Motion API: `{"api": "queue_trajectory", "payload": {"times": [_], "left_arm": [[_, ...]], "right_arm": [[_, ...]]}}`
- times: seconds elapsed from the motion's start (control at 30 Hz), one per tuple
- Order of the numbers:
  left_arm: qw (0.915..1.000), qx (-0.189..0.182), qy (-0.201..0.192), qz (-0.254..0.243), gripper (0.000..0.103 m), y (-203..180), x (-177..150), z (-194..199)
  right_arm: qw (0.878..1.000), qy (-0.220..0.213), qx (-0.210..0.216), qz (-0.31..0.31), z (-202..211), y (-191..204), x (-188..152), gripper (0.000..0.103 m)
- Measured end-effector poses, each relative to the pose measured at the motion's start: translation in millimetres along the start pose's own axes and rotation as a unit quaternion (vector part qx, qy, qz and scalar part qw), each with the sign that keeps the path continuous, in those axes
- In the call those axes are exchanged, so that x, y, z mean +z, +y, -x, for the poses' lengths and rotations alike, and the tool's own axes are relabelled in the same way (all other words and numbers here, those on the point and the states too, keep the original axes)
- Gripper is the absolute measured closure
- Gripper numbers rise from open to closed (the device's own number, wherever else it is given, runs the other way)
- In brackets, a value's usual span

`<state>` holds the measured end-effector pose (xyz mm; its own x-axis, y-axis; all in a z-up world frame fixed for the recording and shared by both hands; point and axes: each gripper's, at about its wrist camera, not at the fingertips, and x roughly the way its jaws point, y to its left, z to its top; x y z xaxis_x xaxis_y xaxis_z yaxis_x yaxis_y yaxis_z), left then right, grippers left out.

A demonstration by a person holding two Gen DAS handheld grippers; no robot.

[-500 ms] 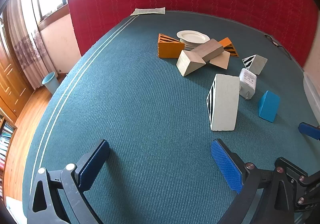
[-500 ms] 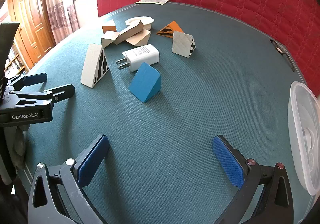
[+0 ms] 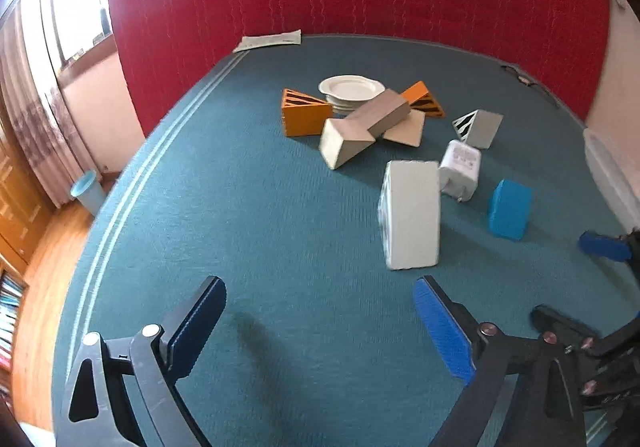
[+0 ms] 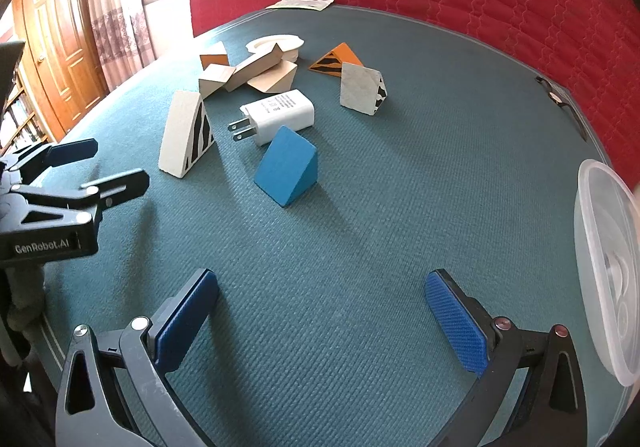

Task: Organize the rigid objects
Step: 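Move both grippers toward the blocks on the table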

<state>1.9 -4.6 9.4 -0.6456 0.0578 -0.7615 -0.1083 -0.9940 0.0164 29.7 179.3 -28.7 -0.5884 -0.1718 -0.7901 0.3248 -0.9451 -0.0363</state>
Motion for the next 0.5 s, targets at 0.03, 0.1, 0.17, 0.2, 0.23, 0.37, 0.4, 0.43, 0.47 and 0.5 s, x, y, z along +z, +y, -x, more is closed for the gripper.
{"api": "queue_trajectory", "payload": {"times": [0.03, 0.1, 0.17, 0.2, 0.23, 0.37, 0.4, 0.43, 0.47, 0.5], "left_arm": [[1.0, -0.008, 0.005, 0.002, 0.008, -2, 1, -2], [0.9998, -0.016, 0.011, -0.002, 0.01, -9, 7, -7], [0.9998, -0.015, 0.009, -0.009, 0.012, -16, 11, -10], [0.9998, -0.016, 0.009, -0.011, 0.015, -18, 12, -11], [0.9998, -0.016, 0.01, -0.012, 0.02, -21, 14, -14], [0.9998, -0.016, 0.009, -0.004, 0.025, -22, 17, -19], [0.9998, -0.017, 0.008, -0.002, 0.027, -22, 20, -20], [0.9998, -0.019, 0.006, 0.001, 0.029, -21, 21, -21], [0.9997, -0.022, 0.005, 0.005, 0.029, -20, 24, -22], [0.9997, -0.024, 0.003, 0.006, 0.031, -20, 25, -22]], "right_arm": [[1.0, 0.0, 0.0, 0.0, 0, 0, 0, 0.0], [1.0, 0.0, 0.0, 0.0, 0, 0, 0, 0.0], [1.0, 0.0, 0.0, 0.0, 0, 0, 0, 0.0], [1.0, 0.0, 0.0, 0.0, 1, 0, 0, 0.0], [1.0, 0.0, 0.0, 0.0, 1, 0, 0, 0.0], [1.0, 0.0, 0.0, 0.0, 1, 0, 0, 0.0], [1.0, 0.0, 0.0, 0.0, 1, -1, 0, 0.0], [1.0, 0.0, -0.001, -0.001, 0, -1, 1, 0.0], [1.0, 0.0, -0.002, -0.002, 0, -1, 1, 0.0], [1.0, 0.0, -0.003, -0.004, 0, -1, 2, 0.0]]}}
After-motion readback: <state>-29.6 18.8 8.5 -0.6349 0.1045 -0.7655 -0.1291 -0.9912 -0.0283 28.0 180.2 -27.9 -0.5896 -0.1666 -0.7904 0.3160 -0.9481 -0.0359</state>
